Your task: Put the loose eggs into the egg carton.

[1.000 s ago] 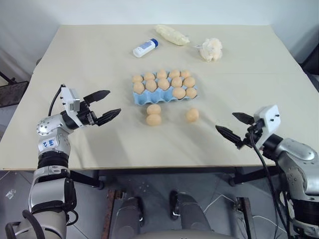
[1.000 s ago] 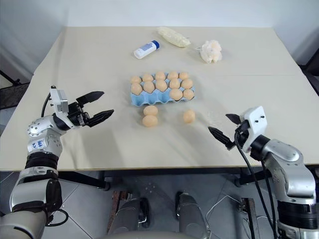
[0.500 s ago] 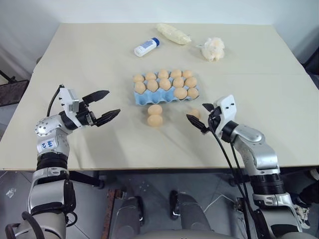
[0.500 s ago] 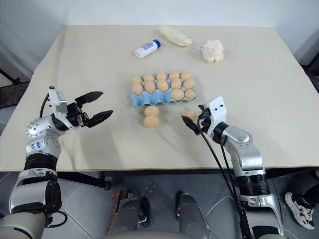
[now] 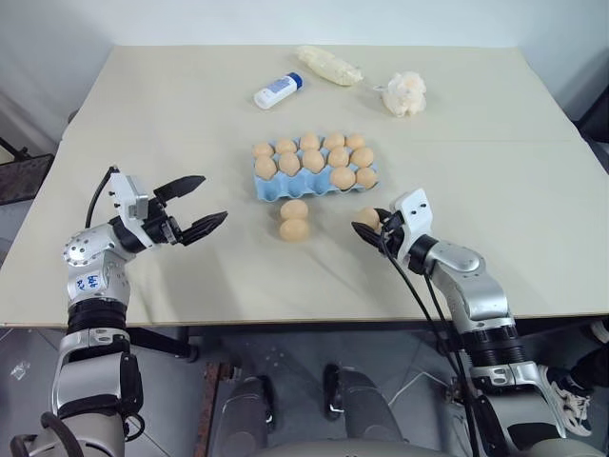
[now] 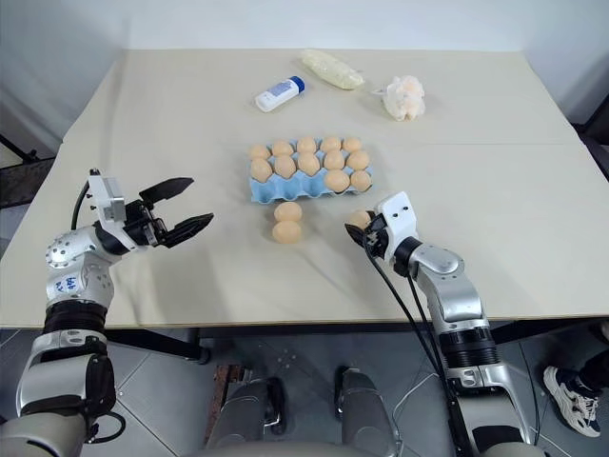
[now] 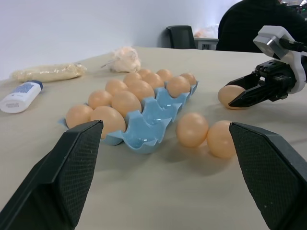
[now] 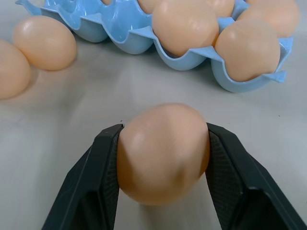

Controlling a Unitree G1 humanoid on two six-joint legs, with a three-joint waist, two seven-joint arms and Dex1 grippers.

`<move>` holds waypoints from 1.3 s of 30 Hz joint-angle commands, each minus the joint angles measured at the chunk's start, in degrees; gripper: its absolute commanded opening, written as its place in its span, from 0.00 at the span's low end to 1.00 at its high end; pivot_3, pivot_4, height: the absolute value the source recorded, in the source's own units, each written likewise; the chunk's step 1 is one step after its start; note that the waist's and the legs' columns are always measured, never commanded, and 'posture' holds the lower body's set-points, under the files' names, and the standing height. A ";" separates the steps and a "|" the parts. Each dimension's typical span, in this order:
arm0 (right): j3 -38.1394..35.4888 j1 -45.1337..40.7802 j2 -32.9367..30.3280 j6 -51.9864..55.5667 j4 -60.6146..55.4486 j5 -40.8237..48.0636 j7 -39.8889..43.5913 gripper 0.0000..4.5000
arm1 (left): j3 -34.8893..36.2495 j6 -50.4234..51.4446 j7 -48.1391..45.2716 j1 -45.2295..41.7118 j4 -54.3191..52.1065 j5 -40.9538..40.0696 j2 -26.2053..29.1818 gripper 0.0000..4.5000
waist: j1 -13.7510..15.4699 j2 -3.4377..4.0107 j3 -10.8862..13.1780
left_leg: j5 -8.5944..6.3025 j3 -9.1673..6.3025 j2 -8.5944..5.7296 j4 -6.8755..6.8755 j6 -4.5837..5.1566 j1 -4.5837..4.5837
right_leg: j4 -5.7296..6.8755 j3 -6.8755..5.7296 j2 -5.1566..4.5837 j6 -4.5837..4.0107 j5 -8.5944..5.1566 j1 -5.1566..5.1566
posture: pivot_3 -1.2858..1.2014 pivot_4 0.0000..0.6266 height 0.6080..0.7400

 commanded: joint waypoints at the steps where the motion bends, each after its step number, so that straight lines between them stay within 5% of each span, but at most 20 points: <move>1: -1.91 -2.82 -0.22 -0.17 -4.93 1.48 -0.04 0.45 | 1.24 -0.05 0.16 -0.05 -2.26 -1.23 0.83 1.00 | -0.03 0.00 0.00 | 0.00 0.00 0.00 0.00 0.00 0.00 | 0.00 0.00 0.00 0.00 0.00 0.00 | 0.52 0.24 1.00; 11: -0.36 -17.70 8.39 -3.09 5.49 0.10 -4.53 0.45 | 1.34 -0.39 1.14 0.19 -2.81 -1.12 0.17 1.00 | -0.25 -0.01 -0.01 | 0.02 0.01 0.21 0.00 -0.14 0.08 | 0.09 0.05 -0.01 -0.15 -0.01 -0.04 | 0.52 0.24 1.00; 31: 2.69 -29.25 15.57 -17.57 33.53 -7.00 -3.63 0.45 | 3.61 0.80 3.93 6.02 -10.07 -2.46 1.37 1.00 | -1.48 -0.01 -0.01 | 0.07 0.15 0.24 -0.03 -0.23 -0.05 | 0.19 0.04 -0.03 -0.17 -0.01 -0.19 | 0.52 0.24 1.00; 39: 1.77 -30.27 15.37 -20.34 36.35 -8.19 -4.78 0.99 | 3.34 0.69 4.20 5.45 -9.65 -2.32 1.12 1.00 | -1.63 -0.01 -0.01 | 0.07 0.15 0.27 -0.06 -0.26 -0.05 | 0.19 0.06 -0.03 -0.18 -0.02 -0.22 | 0.52 0.24 1.00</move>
